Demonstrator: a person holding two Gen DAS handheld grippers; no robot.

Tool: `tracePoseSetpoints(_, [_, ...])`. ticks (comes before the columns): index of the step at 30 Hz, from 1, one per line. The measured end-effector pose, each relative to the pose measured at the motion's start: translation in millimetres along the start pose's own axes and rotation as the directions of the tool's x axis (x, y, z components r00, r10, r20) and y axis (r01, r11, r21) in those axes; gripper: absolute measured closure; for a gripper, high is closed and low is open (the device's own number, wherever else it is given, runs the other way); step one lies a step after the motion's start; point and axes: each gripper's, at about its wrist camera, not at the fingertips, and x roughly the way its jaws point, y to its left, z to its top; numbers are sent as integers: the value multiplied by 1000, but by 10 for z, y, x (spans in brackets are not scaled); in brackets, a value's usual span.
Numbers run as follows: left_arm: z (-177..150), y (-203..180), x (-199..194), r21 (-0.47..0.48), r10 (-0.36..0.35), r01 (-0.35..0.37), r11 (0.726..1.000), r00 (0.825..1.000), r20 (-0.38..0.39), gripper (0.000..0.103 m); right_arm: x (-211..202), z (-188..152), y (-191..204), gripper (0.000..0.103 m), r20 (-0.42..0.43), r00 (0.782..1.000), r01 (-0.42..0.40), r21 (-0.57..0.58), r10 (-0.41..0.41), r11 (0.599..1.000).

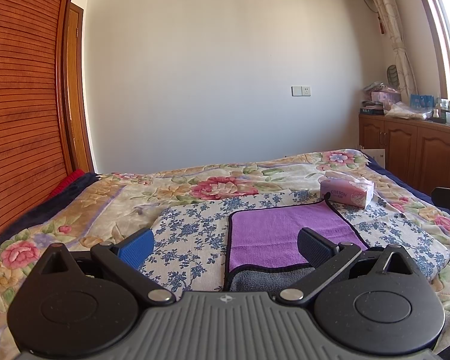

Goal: Fold towel

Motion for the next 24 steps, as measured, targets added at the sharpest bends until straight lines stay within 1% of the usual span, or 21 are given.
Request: tracePoseSetpoints(24, [9,1,-3,2,-3,3,1000,1000,-1,0,-5,-1,3,0,0,1000,0,0,0,1000])
